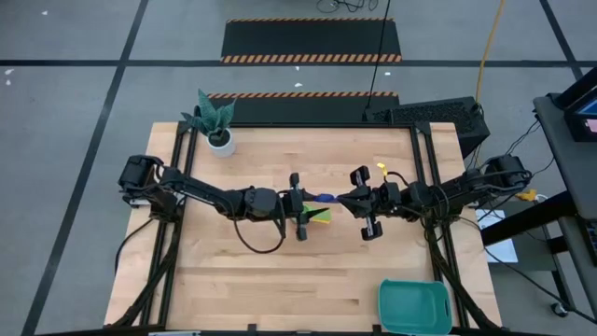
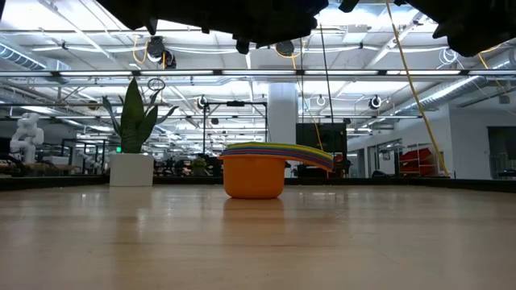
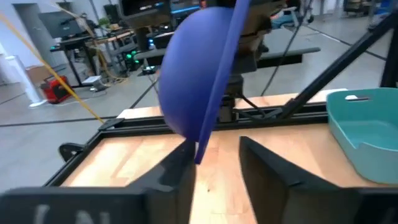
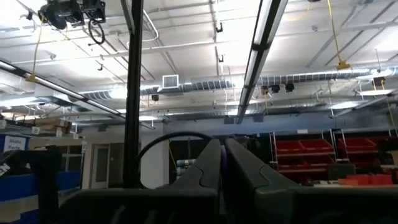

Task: Nest measuring cups in basket
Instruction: Stack the dark blue measuring cup on top of the green measuring cup

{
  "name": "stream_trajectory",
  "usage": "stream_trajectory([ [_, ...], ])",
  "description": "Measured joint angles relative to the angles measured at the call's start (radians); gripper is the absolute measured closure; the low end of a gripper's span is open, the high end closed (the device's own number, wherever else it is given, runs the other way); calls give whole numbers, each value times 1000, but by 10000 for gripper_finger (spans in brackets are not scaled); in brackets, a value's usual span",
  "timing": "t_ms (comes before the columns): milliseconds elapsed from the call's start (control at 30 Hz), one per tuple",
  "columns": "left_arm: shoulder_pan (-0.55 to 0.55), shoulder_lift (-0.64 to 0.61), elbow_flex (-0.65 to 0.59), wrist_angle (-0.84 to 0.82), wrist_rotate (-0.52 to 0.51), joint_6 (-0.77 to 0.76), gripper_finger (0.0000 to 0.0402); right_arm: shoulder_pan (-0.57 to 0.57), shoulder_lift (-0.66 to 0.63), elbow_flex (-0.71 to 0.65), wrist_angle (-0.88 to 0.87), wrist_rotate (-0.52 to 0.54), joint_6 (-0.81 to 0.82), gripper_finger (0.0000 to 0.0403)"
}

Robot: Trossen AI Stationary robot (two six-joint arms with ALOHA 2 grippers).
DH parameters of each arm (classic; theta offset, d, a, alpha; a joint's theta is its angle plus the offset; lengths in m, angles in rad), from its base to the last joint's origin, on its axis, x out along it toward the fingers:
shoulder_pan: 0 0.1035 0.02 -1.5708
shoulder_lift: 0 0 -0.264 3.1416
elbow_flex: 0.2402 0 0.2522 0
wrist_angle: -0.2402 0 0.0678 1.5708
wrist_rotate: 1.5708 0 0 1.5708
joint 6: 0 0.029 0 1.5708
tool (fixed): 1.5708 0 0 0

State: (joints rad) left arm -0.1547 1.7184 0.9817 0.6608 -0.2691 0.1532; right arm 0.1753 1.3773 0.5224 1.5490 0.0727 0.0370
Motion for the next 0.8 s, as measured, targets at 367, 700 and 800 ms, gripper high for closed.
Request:
stream_trajectory([
  [367,-14,-24,0,-74,19,-16,387,0,0,1,-52,0,36,403],
  [700,-40,-98,1,-262,22,-90,394,4,-5,1,-146,4,101,359],
  [800,-44,-130,2,-365,18,-140,390,6,-30,1,-231,5,127,324],
])
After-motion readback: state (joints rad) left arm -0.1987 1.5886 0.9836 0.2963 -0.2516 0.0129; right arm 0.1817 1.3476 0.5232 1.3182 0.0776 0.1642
